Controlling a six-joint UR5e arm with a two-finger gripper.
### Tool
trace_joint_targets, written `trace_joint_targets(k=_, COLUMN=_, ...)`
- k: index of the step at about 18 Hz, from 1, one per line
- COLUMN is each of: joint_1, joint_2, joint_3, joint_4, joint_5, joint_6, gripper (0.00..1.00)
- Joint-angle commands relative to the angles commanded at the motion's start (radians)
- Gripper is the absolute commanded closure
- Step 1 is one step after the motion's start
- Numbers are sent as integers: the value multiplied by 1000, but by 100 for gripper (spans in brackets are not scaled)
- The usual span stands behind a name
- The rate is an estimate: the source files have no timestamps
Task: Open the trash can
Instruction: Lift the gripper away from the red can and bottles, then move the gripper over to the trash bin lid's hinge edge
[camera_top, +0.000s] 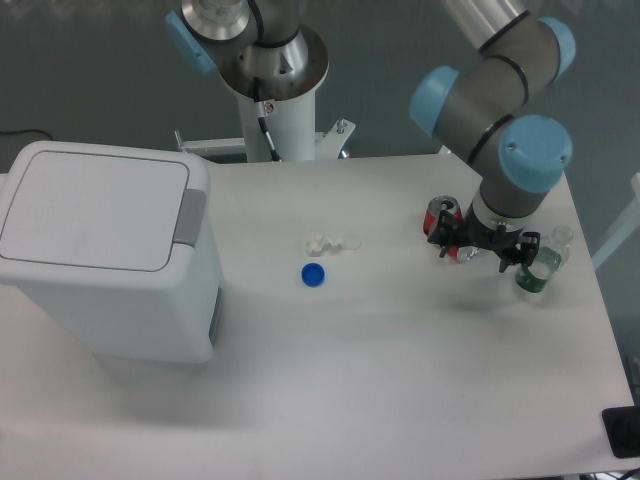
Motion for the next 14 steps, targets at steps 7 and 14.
trace_joint_targets(k=7, joint_1=-49, joint_2=115, joint_3=-44, joint_4=-6, joint_5=-126, joint_6=-55, gripper=87)
trace_joint_targets(k=14, joint_1=-136, joint_2=199, joint_3=-44, joint_4=-52, joint_5=-189, joint_6=-177, gripper=96)
